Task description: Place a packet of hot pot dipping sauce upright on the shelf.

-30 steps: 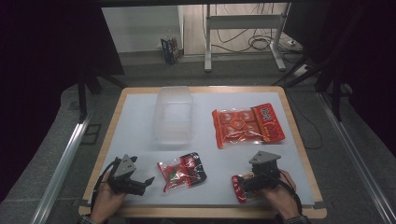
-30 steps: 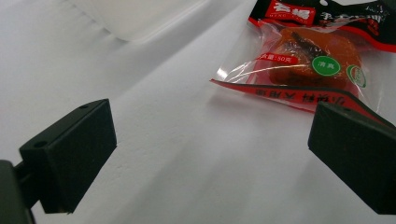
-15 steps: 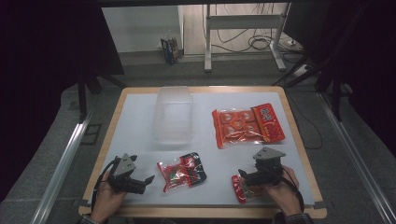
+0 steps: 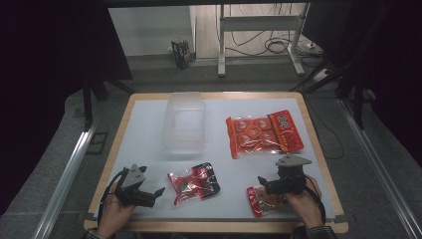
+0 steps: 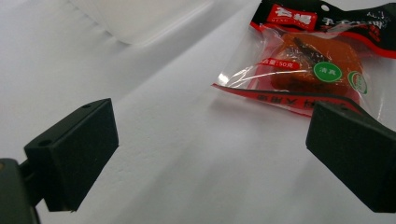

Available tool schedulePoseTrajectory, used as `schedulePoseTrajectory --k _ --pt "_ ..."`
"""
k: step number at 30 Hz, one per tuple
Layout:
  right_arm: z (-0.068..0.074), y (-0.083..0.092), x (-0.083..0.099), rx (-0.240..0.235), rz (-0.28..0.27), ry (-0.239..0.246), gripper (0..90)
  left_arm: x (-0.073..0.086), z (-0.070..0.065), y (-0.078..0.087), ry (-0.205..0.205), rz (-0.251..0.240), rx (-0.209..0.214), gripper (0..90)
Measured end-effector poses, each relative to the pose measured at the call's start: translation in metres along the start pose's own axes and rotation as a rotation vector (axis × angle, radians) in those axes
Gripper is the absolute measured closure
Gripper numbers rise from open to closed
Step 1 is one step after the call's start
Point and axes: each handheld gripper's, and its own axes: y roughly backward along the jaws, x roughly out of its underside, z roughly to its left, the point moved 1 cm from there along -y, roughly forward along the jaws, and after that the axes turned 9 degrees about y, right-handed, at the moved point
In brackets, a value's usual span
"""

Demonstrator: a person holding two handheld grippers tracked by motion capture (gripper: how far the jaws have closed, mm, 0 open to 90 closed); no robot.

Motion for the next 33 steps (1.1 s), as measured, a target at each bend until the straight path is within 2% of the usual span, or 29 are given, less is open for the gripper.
schedulePoseTrajectory --k 4,6,11,17,27,33 --pt "-0.009 0.001 0.001 0.021 -0.012 -0.024 0.0 0.000 -0.001 0.000 0.000 0.002 0.003 2.1" --pt "-0.019 0.001 0.003 0.039 -0.009 -0.044 0.0 0.000 0.000 0.000 0.007 -0.001 0.004 2.0" --pt "-0.032 0.000 0.006 0.071 0.015 -0.044 0.0 0.000 0.002 0.000 0.024 -0.008 0.016 1.9" --pt "-0.042 0.002 0.008 0.095 0.036 -0.045 0.1 0.000 0.001 -0.002 0.015 0.004 0.026 1.8" --pt "-0.071 0.000 0.023 0.132 0.076 -0.134 1.1 0.001 -0.001 -0.005 0.001 0.025 0.033 1.4" --pt "-0.083 -0.006 0.030 0.137 0.106 -0.158 0.6 0.001 -0.002 -0.006 -0.007 0.037 0.034 1.5"
